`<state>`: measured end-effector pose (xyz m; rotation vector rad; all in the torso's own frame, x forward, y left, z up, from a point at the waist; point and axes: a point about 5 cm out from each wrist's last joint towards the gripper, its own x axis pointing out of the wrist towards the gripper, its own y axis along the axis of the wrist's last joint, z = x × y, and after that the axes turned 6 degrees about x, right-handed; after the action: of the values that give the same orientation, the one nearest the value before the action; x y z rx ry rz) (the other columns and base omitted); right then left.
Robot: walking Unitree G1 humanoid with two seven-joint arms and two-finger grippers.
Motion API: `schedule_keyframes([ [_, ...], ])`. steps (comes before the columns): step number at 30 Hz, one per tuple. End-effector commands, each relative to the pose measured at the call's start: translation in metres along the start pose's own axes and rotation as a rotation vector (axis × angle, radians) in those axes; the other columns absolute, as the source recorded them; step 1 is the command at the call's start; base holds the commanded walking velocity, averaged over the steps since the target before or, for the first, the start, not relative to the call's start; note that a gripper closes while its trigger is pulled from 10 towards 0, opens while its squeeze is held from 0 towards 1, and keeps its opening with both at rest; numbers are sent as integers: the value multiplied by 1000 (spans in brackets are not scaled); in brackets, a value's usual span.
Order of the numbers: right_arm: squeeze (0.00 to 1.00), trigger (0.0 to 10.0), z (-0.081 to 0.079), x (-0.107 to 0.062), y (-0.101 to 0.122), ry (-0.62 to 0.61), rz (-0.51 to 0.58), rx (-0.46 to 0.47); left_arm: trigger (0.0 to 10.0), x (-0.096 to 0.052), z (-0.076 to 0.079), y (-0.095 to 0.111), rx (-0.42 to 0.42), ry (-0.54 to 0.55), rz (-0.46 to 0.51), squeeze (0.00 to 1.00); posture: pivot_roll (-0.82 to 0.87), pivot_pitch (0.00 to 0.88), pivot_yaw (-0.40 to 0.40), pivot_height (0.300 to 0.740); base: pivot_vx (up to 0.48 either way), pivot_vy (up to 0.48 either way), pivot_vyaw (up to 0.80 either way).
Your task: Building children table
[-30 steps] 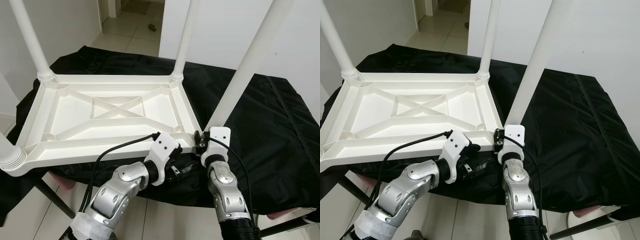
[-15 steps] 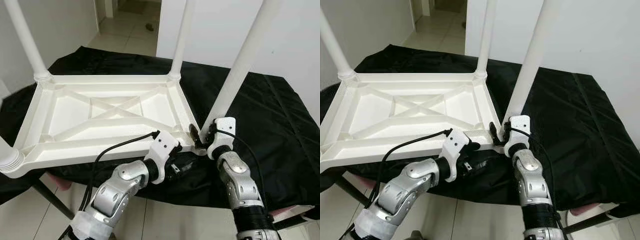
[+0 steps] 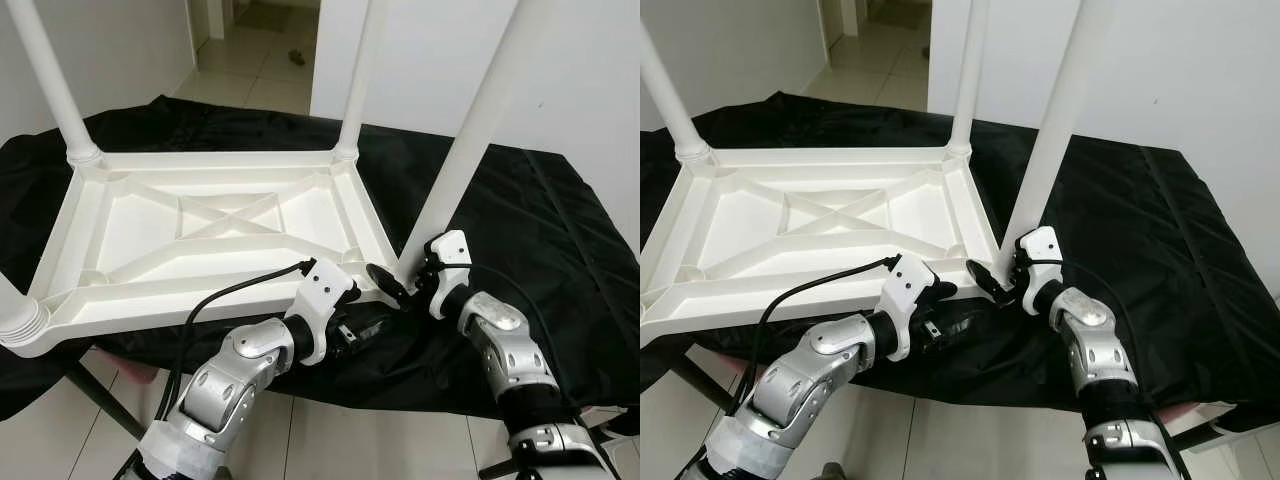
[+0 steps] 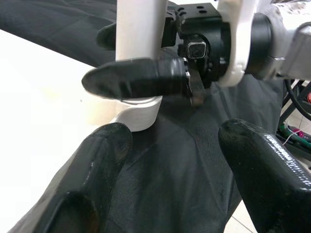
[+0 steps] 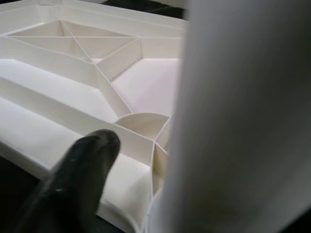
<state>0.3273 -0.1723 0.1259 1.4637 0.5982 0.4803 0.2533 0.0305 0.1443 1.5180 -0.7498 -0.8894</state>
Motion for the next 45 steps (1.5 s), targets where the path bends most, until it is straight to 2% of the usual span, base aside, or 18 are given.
schedule_keyframes([
  [1,0,4471,-2,4,-7,57,-38,23,10000,1,1,2,7,-18,-3,0,69,0,-35,740,0,0,0],
  [2,0,0,2,4,-8,67,-46,35,10000,1,1,3,9,-19,-4,0,69,0,-34,740,0,0,0],
  [10,0,0,13,1,-12,47,-64,71,10000,1,0,3,13,-17,-1,0,75,0,-38,740,0,0,0],
  [15,0,0,30,-3,-15,-233,-39,113,10000,1,3,3,9,-21,2,0,74,0,-50,740,0,0,0],
  [19,0,0,35,-4,-13,-413,29,146,10000,2,5,3,4,-22,2,0,73,0,-56,740,0,0,0],
  [21,0,0,35,-4,-13,-413,29,146,10000,2,5,3,4,-22,2,0,73,0,-56,740,0,0,0],
  [22,0,0,36,-6,-13,-503,51,162,10000,2,6,2,1,-22,2,0,70,0,-56,740,0,0,0],
  [26,0,0,35,-7,-13,-574,69,169,10000,2,6,2,-1,-23,1,0,71,0,-56,740,0,0,0],
  [27,0,0,31,-8,-13,-672,87,168,10000,2,7,1,-4,-23,1,0,69,0,-58,740,0,0,0],
  [29,0,0,31,-8,-13,-672,87,168,10000,2,7,1,-4,-23,1,0,69,0,-58,740,0,0,0],
  [30,0,0,28,-10,-14,-804,92,156,10000,2,7,1,-6,-24,1,0,67,0,-60,740,0,0,0],
  [31,0,0,28,-10,-14,-804,92,156,10000,2,7,1,-6,-24,1,0,67,0,-60,740,0,0,0],
  [33,0,0,26,-16,-19,-1013,72,152,10000,3,7,1,-7,-26,2,0,67,0,-64,740,0,0,0],
  [37,0,0,26,-20,-21,-1121,61,151,10000,3,8,1,-9,-25,4,0,67,0,-67,740,0,0,0],
  [42,0,0,25,-17,-20,-1124,66,158,10000,3,8,0,-10,-24,4,0,66,0,-69,740,0,0,0],
  [43,0,3608,24,-13,-17,-1104,80,159,10000,3,8,0,-10,-21,4,0,69,0,-71,740,0,0,0],
  [44,0,10000,24,-8,-14,-1068,103,184,10000,3,7,0,-4,-13,4,0,70,0,-72,740,0,0,0],
  [45,0,10000,24,-8,-14,-1068,103,184,10000,3,7,0,-4,-13,4,0,70,0,-72,740,0,0,0],
])
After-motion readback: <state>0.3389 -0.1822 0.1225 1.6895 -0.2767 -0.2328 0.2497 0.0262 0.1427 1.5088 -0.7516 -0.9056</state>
